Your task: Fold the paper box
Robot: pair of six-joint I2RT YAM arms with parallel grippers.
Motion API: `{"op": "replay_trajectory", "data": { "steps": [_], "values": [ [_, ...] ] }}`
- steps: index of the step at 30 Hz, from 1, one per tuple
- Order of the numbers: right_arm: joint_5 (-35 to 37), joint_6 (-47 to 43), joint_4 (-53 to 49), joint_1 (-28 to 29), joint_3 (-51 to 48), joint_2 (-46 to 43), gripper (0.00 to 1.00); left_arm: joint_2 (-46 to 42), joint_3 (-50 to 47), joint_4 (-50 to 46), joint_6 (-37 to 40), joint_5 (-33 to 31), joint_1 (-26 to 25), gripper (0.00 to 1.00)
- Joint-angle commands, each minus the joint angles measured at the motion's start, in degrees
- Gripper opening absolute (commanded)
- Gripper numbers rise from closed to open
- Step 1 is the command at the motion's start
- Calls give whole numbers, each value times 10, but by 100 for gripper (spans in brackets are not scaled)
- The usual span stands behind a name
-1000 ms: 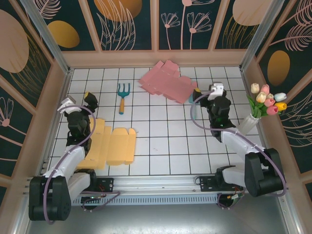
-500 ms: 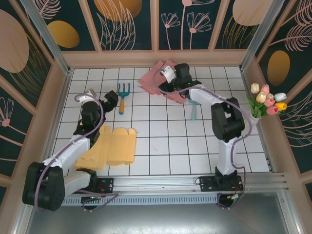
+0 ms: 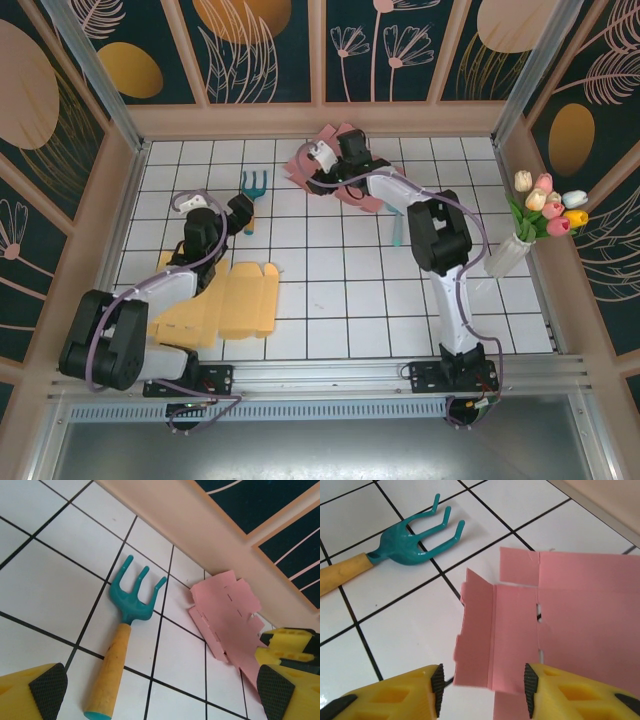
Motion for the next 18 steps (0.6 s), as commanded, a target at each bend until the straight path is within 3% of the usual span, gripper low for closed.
{"op": "replay_trajectory", "data": {
  "steps": [1, 8, 13, 18],
  "values": [
    [-10, -19, -30, 17, 39, 34, 47, 16, 20, 30, -9, -4, -3, 99],
    [32, -27, -44, 31, 109, 102, 41, 53, 34, 32, -5, 8, -3, 99],
    [60, -31, -50, 33, 138, 128, 25, 58, 35, 32, -1, 5, -3, 99],
    [86, -46, -48, 46, 137, 123, 0, 57, 38, 28, 0, 4, -3, 99]
  ]
}}
